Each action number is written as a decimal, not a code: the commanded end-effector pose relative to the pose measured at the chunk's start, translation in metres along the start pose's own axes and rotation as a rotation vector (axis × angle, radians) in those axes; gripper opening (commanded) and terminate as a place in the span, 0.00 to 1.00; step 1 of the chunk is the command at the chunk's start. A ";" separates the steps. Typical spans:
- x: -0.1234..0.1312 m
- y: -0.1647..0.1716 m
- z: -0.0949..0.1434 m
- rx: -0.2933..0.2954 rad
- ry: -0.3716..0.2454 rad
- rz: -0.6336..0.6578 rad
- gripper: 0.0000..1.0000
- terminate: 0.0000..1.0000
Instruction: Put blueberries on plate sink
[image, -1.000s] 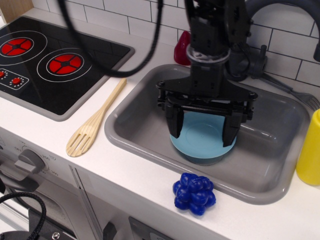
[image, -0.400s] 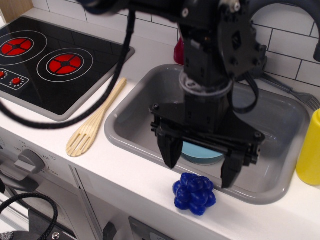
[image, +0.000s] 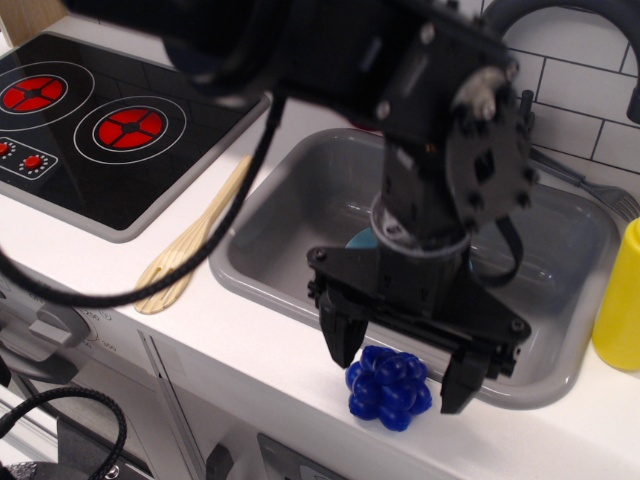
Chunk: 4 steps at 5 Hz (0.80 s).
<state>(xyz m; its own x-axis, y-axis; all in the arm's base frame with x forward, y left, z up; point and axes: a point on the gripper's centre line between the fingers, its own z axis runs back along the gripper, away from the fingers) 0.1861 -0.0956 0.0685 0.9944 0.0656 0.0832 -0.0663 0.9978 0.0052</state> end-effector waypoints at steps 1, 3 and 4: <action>0.000 0.003 -0.011 0.018 -0.046 0.018 1.00 0.00; 0.004 0.003 -0.019 0.024 -0.054 0.037 0.00 0.00; 0.005 0.004 -0.017 0.014 -0.050 0.039 0.00 0.00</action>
<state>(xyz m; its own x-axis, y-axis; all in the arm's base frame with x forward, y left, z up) 0.1914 -0.0947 0.0532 0.9851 0.1184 0.1250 -0.1210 0.9926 0.0133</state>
